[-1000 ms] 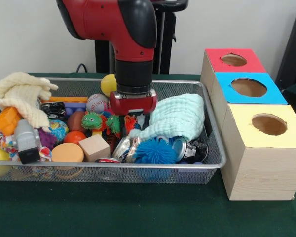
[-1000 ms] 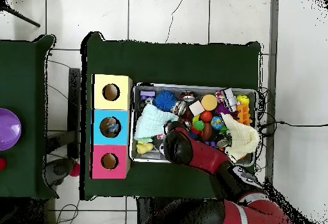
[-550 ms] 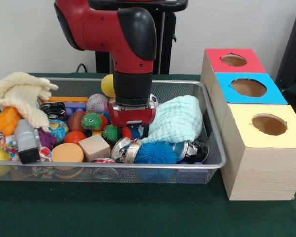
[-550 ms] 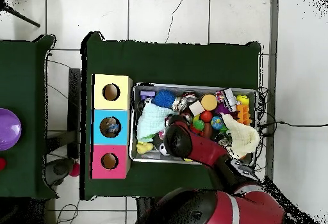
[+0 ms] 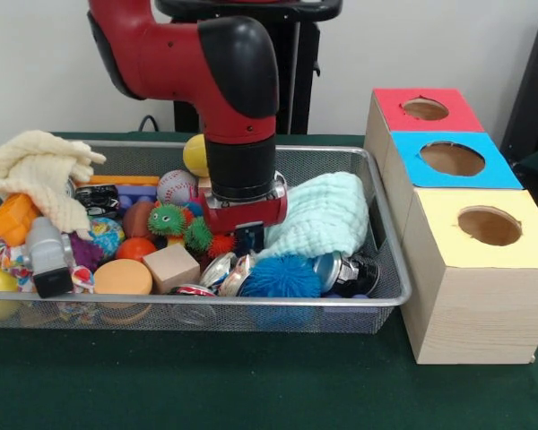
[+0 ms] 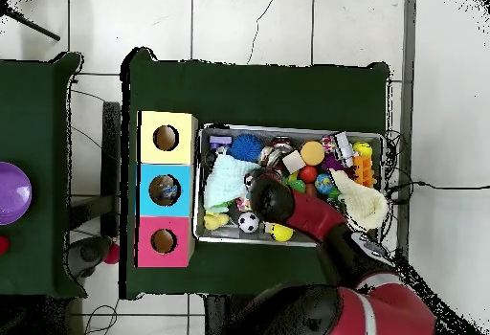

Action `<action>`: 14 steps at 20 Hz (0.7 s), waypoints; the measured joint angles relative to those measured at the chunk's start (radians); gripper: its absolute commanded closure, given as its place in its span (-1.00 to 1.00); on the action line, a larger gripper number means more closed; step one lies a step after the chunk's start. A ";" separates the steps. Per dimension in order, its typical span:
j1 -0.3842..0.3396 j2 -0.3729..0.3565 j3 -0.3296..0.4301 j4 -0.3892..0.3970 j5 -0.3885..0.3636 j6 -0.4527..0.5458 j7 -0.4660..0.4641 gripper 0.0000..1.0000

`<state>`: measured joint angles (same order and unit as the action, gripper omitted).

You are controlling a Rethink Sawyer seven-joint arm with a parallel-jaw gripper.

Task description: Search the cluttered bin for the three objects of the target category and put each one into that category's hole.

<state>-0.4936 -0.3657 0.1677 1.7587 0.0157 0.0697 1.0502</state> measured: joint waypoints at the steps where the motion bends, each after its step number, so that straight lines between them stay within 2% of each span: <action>1: -0.019 0.001 0.019 0.005 0.006 0.016 0.000 1.00; 2: -0.094 0.007 0.095 0.028 0.031 0.073 0.000 1.00; 5: -0.175 0.017 0.171 0.062 0.066 0.135 0.000 1.00; 7: -0.203 0.020 0.197 0.080 0.082 0.160 0.000 1.00; 9: -0.248 0.018 0.241 0.131 0.125 0.224 0.000 1.00; 14: -0.259 -0.010 0.283 0.215 0.185 0.310 0.000 1.00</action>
<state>-0.7529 -0.3753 0.4509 1.9741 0.2010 0.3795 1.0502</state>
